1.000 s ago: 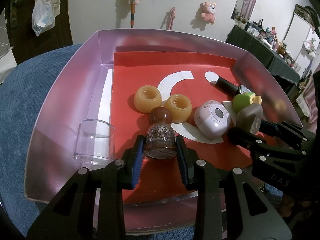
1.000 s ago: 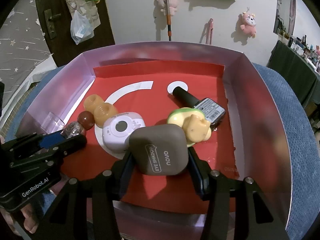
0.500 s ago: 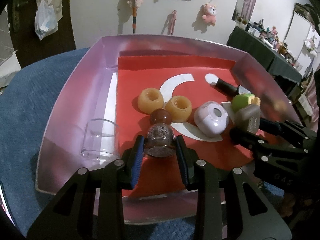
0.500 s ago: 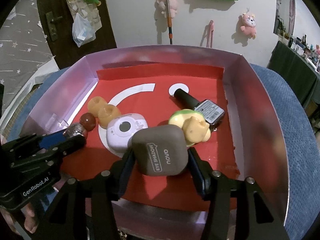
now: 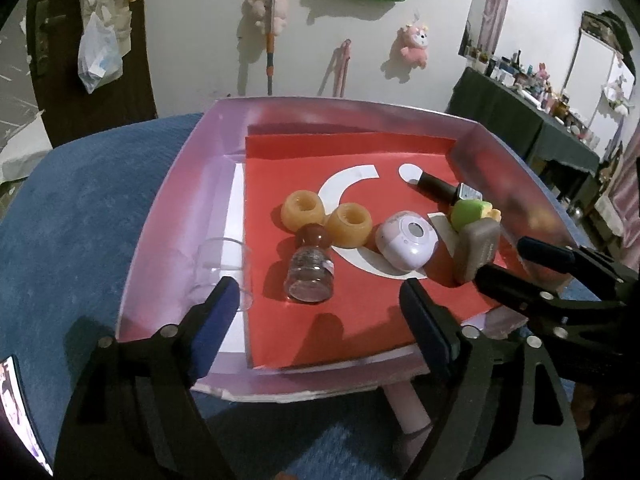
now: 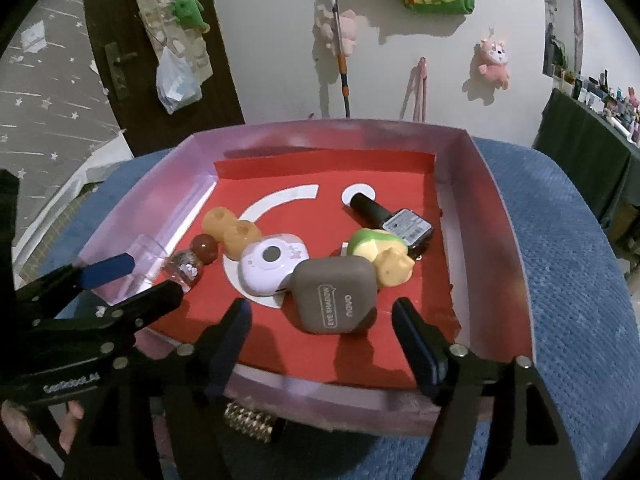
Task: Organize rigid objects
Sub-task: 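Lower and open the left tool releasing the polish while the right tool releases the case, then withdraw both open tools from the box back over the table items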
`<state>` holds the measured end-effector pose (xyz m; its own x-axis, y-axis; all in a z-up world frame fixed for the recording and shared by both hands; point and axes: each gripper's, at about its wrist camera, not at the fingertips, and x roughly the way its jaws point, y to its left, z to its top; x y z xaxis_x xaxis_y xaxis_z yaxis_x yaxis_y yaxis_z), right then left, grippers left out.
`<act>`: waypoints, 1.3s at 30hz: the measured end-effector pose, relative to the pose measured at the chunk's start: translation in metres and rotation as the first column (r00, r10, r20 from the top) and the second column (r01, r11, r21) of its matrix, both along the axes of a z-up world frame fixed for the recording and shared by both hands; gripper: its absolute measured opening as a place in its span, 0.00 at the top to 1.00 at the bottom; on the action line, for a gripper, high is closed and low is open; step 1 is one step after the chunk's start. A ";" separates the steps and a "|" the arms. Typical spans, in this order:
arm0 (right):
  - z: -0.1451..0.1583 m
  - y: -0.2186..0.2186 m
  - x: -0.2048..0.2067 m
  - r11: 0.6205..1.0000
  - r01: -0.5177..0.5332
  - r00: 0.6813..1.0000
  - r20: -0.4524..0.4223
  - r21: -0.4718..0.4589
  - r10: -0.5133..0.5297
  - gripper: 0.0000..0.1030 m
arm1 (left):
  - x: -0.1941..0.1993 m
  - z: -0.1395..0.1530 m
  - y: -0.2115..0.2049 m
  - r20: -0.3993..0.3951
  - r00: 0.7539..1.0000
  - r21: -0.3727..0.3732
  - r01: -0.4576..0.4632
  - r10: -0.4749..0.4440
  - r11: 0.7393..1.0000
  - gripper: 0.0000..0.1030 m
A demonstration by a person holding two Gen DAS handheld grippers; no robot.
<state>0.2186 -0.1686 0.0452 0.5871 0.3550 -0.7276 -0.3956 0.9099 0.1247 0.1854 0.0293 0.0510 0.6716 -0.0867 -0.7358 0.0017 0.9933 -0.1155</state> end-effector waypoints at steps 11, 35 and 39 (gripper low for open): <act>0.028 -0.010 -0.035 0.996 -0.030 0.996 0.091 0.083 0.022 0.02 | -0.024 0.021 0.004 0.076 0.997 -0.006 -0.005 0.006 1.000 0.03; 0.044 -0.020 -0.093 0.988 -0.065 0.983 0.177 0.143 0.039 0.00 | -0.072 0.027 0.000 0.114 0.993 -0.003 0.005 -0.005 1.000 0.00; 0.041 -0.019 -0.098 0.986 -0.074 0.985 0.167 0.151 0.048 0.00 | -0.081 0.024 0.000 0.107 0.994 0.000 0.008 -0.008 1.000 0.00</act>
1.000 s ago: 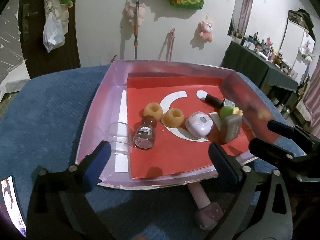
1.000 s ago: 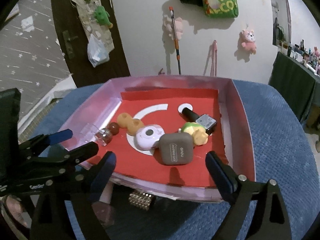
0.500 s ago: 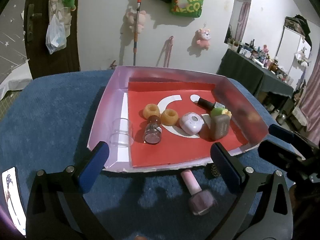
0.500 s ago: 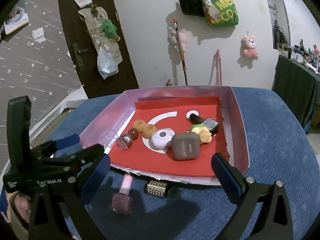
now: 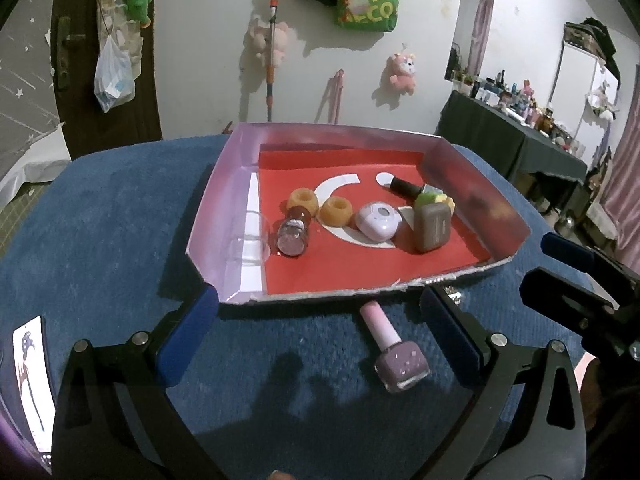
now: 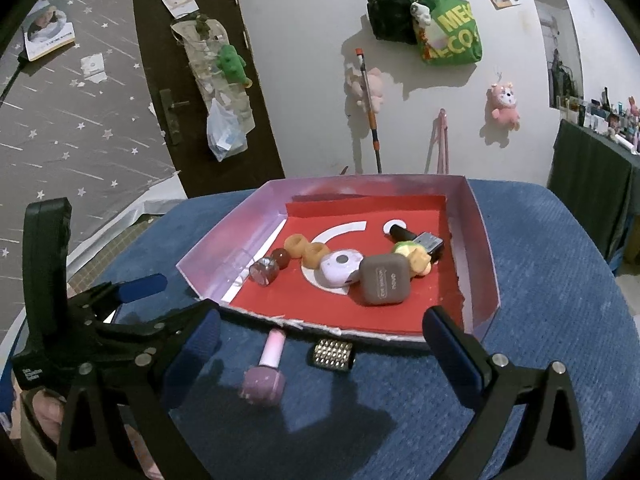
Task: Organize rigid objects
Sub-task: 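Withdraw both open tools from the box back over the table items, then grasp the lilac nail polish with the left tool while the right tool grasps the studded silver cylinder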
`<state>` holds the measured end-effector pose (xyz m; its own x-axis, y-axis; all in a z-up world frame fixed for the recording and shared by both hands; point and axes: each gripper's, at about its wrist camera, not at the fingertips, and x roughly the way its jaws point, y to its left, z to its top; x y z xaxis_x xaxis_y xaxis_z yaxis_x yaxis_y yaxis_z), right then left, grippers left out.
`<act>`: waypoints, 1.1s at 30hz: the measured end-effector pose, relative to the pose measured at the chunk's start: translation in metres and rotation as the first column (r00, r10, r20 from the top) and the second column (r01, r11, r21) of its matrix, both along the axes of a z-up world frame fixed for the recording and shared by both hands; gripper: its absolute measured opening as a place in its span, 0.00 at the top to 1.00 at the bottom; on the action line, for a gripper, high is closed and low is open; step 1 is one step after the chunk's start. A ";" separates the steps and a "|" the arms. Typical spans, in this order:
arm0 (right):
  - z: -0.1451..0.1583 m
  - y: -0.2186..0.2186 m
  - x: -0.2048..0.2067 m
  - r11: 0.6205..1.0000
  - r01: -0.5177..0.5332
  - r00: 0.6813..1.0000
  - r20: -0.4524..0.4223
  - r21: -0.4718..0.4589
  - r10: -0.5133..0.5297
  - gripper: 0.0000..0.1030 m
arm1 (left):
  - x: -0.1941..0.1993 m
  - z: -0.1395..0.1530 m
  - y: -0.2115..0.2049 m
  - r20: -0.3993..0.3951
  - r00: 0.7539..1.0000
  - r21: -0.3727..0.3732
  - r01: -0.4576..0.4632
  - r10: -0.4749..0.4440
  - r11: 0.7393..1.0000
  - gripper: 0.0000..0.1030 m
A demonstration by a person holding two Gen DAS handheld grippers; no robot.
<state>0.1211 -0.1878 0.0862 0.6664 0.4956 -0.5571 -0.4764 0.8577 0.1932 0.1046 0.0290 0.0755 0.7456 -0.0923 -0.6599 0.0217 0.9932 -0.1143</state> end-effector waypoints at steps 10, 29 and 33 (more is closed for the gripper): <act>-0.015 -0.002 -0.009 1.000 0.002 0.999 -0.041 0.007 -0.001 0.00 | -0.013 -0.010 0.002 -0.030 1.000 -0.023 0.008 -0.009 1.000 0.00; -0.053 -0.007 0.008 0.998 0.057 0.984 -0.172 0.014 -0.054 0.00 | -0.028 -0.041 -0.015 -0.118 0.988 -0.087 0.086 -0.096 0.992 0.00; -0.060 -0.009 0.013 0.998 0.069 0.980 -0.189 0.006 -0.067 0.01 | -0.022 -0.044 -0.029 -0.124 0.986 -0.068 0.102 -0.110 0.993 0.00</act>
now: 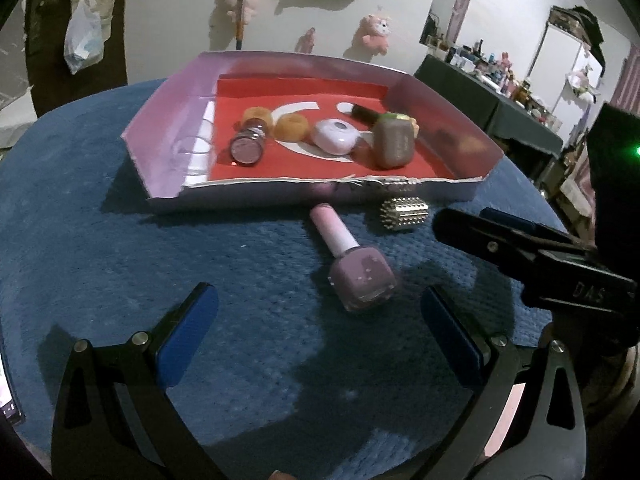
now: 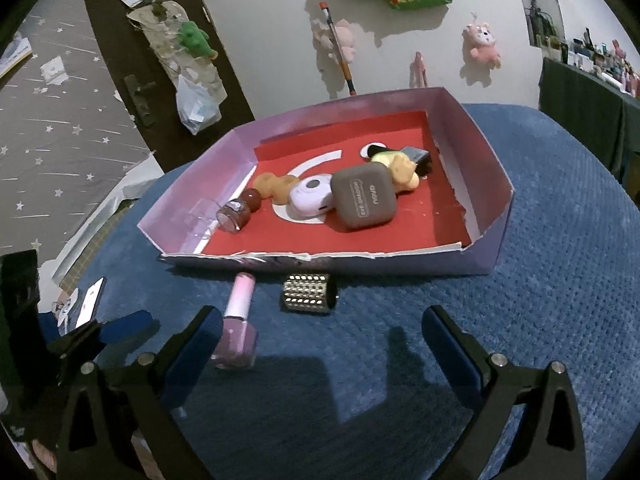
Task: Organize rigid objects
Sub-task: 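Grasp the lilac nail polish with the left tool while the right tool grasps the studded silver cylinder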
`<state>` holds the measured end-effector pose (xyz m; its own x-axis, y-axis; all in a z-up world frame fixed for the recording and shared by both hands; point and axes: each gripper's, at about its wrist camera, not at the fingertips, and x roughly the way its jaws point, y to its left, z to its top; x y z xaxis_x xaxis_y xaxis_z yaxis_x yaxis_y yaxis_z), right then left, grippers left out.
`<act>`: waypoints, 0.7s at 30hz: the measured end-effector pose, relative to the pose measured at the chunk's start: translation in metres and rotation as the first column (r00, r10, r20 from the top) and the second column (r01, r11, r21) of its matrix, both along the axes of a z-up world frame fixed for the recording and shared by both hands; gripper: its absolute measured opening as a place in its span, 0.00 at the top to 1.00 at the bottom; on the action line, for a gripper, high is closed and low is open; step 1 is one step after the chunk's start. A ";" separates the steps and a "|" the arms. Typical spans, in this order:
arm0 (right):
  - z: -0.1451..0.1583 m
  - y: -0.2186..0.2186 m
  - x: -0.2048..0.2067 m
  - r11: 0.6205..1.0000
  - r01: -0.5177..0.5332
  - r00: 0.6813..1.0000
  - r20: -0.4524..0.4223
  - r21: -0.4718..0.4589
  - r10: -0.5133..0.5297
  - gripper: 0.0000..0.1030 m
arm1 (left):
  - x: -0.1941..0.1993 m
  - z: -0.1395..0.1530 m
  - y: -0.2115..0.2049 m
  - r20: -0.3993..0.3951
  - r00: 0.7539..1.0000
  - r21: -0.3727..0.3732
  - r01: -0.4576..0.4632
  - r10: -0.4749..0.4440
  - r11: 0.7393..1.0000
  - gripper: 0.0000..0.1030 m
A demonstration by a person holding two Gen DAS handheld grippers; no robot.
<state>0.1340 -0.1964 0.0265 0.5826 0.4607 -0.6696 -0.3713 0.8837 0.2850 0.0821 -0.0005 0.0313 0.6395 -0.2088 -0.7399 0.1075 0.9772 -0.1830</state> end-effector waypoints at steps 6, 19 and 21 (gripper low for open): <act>-0.003 -0.006 0.009 0.999 0.039 0.999 -0.012 -0.002 -0.039 0.01 | 0.015 -0.010 -0.016 -0.023 1.000 0.047 -0.020 0.021 0.999 0.00; -0.010 0.008 0.019 0.998 0.045 0.999 -0.017 -0.033 -0.046 0.05 | 0.016 -0.020 0.015 -0.037 0.990 0.084 -0.131 0.134 0.988 0.00; -0.012 0.011 0.021 0.998 0.047 0.999 -0.020 -0.038 -0.047 0.10 | 0.015 -0.020 0.020 -0.029 0.988 0.071 -0.149 0.151 0.986 0.00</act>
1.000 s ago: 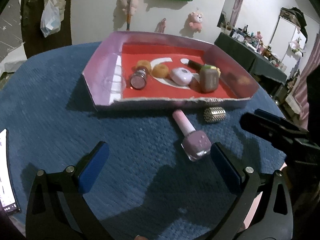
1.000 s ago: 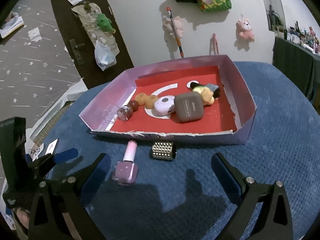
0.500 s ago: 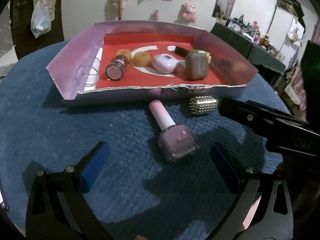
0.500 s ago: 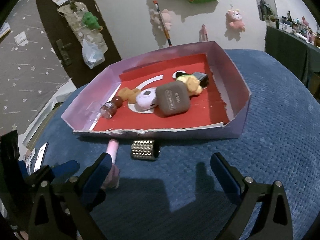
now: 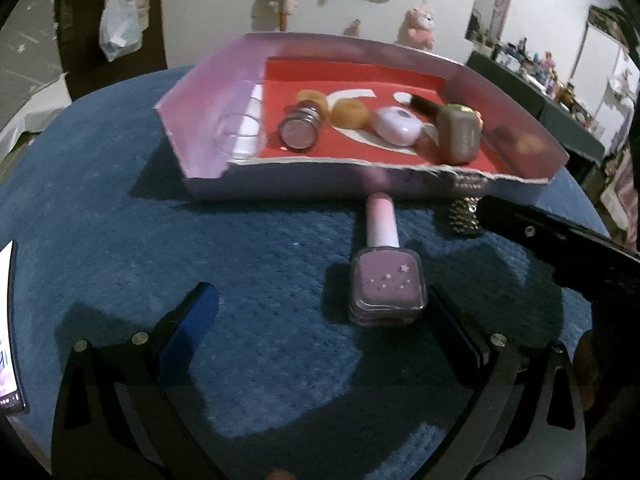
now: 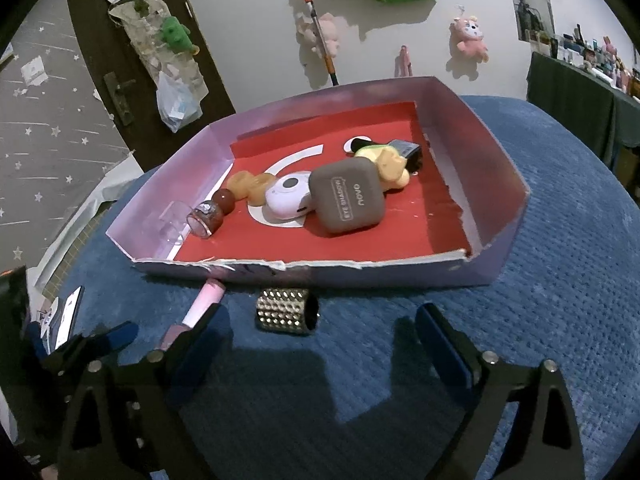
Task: Organize rigid objects
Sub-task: 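Grasp the lilac nail polish with the left tool while the right tool grasps the studded silver cylinder, then carry the lilac polish and studded cylinder with both tools into the red box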
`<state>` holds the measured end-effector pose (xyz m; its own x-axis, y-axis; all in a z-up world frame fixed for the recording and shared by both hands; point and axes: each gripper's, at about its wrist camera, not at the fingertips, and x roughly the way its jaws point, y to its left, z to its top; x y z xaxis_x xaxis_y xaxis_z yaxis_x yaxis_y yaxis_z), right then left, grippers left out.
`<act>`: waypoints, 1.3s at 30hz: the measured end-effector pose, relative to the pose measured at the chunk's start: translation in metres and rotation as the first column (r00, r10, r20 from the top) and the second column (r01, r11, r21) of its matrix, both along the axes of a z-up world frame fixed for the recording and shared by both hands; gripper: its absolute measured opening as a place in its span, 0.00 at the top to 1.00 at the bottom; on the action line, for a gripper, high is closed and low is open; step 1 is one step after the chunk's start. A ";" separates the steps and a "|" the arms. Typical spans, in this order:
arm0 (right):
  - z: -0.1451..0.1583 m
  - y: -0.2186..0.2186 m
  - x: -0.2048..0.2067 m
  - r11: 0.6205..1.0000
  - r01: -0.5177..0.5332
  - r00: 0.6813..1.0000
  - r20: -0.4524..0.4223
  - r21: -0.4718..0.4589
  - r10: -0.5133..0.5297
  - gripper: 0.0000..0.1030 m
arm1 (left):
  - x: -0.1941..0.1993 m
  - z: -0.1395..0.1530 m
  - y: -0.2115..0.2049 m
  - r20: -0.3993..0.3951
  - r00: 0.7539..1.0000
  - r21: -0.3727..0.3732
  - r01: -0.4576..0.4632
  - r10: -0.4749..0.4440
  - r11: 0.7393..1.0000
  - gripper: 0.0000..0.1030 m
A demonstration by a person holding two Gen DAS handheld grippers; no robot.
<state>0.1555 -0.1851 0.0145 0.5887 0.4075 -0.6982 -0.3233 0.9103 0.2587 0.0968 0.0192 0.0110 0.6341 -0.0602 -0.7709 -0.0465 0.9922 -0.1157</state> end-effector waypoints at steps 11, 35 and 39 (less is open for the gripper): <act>-0.007 0.020 0.008 0.999 -0.017 1.000 -0.024 -0.047 0.016 0.47 | 0.000 0.003 -0.018 0.047 0.996 0.004 0.076 -0.076 0.997 0.44; 0.022 0.005 -0.029 0.994 -0.087 0.996 -0.015 0.059 0.088 0.69 | -0.026 0.030 -0.013 0.122 0.987 -0.058 0.116 -0.108 0.992 0.67; 0.035 0.006 -0.038 0.993 -0.101 0.995 0.016 0.060 0.101 0.69 | -0.030 0.037 -0.011 0.144 0.984 -0.060 0.112 -0.102 0.992 0.67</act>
<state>0.1171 -0.1789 0.0492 0.5513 0.5064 -0.6631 -0.4164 0.8557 0.3073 0.0664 0.0079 0.0482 0.7227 -0.1828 -0.6665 0.0811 0.9802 -0.1809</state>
